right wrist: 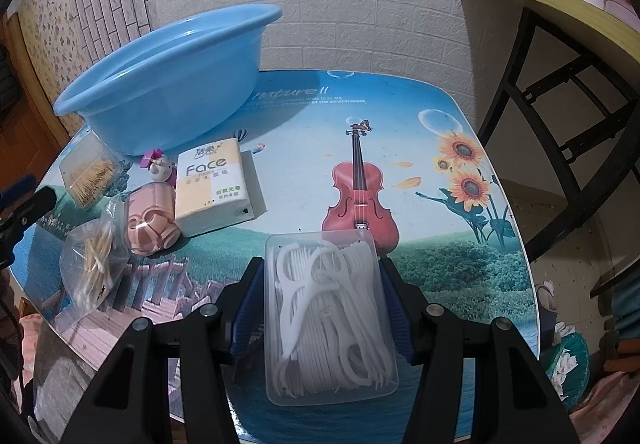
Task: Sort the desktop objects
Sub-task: 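Close the left tool on the clear toothpick box while the right tool holds the floss box, then lift the toothpick box with the left tool while the right tool lifts the floss box, then carry both boxes over the blue basin and open both tools to drop them, then withdraw both tools from the basin back over the table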
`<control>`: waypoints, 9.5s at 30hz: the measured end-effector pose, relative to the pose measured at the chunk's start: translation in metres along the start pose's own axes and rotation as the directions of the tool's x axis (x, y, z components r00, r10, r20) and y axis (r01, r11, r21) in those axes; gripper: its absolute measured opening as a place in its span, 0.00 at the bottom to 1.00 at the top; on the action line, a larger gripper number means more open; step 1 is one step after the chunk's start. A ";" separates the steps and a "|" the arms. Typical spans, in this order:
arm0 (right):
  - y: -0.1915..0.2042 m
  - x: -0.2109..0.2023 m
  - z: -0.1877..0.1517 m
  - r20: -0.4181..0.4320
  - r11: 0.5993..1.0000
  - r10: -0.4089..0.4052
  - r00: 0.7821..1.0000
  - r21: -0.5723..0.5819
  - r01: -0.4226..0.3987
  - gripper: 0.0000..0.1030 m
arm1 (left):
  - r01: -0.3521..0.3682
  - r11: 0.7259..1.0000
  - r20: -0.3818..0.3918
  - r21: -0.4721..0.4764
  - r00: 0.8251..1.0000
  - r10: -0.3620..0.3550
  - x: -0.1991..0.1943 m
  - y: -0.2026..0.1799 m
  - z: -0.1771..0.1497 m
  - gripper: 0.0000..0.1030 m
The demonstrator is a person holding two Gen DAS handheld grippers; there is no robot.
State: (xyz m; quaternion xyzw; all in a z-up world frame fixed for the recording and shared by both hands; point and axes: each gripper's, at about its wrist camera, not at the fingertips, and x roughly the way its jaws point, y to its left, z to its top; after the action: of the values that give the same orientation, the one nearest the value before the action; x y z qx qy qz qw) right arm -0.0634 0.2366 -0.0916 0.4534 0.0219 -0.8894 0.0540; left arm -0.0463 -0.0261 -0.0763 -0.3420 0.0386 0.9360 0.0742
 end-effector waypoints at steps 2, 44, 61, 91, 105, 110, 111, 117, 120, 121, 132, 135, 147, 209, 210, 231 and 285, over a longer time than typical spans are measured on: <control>0.000 0.000 0.000 -0.003 1.000 0.000 1.000 0.000 0.000 0.56 | 0.011 0.999 0.006 0.039 1.000 -0.011 0.003 -0.004 0.003 1.00; 0.005 -0.005 -0.005 -0.022 1.000 0.007 1.000 0.003 -0.007 0.55 | 0.008 0.971 -0.087 0.239 0.996 0.013 0.044 -0.003 0.024 1.00; 0.010 -0.008 -0.006 -0.023 1.000 0.005 1.000 -0.006 -0.005 0.56 | -0.126 0.943 -0.272 -0.308 0.961 0.040 0.088 0.021 0.042 1.00; 0.018 -0.004 0.001 -0.001 0.999 -0.027 1.000 0.031 0.027 0.55 | -0.171 0.942 -0.298 -0.288 0.951 0.081 0.041 0.040 0.005 0.76; 0.011 0.002 0.004 -0.009 1.000 -0.012 1.000 0.018 0.012 0.55 | -0.218 0.951 -0.256 -0.219 0.953 0.159 0.056 0.008 0.011 0.72; 0.008 0.001 0.006 -0.002 1.000 -0.002 1.000 0.021 0.002 0.54 | -0.160 0.971 -0.235 -0.178 0.965 0.116 0.056 0.009 0.014 0.57; 0.008 0.000 0.007 0.003 1.000 -0.004 1.000 0.022 0.004 0.54 | -0.156 0.973 -0.232 -0.172 0.966 0.114 0.055 0.010 0.013 0.57; 0.008 -0.014 0.014 0.034 1.000 -0.001 0.999 0.024 0.000 0.54 | -0.136 0.976 -0.198 -0.169 0.975 0.101 0.033 0.010 0.012 0.57; 0.010 -0.027 0.023 0.069 1.000 0.006 0.998 0.021 -0.007 0.54 | -0.135 0.976 -0.163 -0.172 0.981 0.107 0.014 0.012 0.018 0.57; 0.011 -0.032 0.027 0.082 1.000 0.012 0.997 0.024 -0.014 0.54 | -0.135 0.976 -0.151 -0.171 0.983 0.109 0.008 0.012 0.019 0.57; 0.037 -0.064 0.088 0.174 0.993 0.122 0.977 -0.022 -0.120 0.54 | -0.097 0.971 -0.038 -0.217 0.995 0.090 -0.034 0.031 0.071 0.57; 0.046 -0.064 0.103 0.177 0.987 0.161 0.971 -0.031 -0.158 0.54 | -0.066 0.976 -0.020 -0.206 0.998 0.063 -0.031 0.031 0.087 0.57; 0.081 -0.031 0.161 0.164 0.976 0.206 0.965 -0.104 -0.190 0.54 | 0.015 0.979 -0.024 -0.203 1.000 -0.021 0.013 0.023 0.131 0.57; 0.103 0.058 0.177 -0.031 0.947 0.090 0.995 -0.308 -0.095 0.73 | 0.013 0.976 -0.022 -0.215 1.000 -0.018 0.054 0.050 0.123 0.81; 0.102 0.059 0.177 -0.032 0.947 0.077 0.997 -0.312 -0.083 0.74 | 0.014 0.976 -0.023 -0.216 1.000 -0.019 0.054 0.050 0.123 0.81; 0.092 0.040 0.165 -0.054 0.950 0.122 0.991 -0.285 -0.132 0.74 | 0.030 0.971 -0.037 -0.236 0.999 -0.040 0.047 0.049 0.109 0.81; 0.014 -0.140 0.014 0.343 0.987 0.130 0.930 0.040 -0.153 0.95 | 0.035 0.977 0.002 -0.209 0.999 -0.036 -0.085 -0.011 0.050 1.00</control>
State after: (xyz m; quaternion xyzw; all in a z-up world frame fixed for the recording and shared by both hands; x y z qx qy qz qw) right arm 0.0082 0.2326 0.0297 0.2954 -0.0500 -0.9482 0.1059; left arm -0.0123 -0.0183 0.0164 -0.3494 -0.0662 0.9330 0.0545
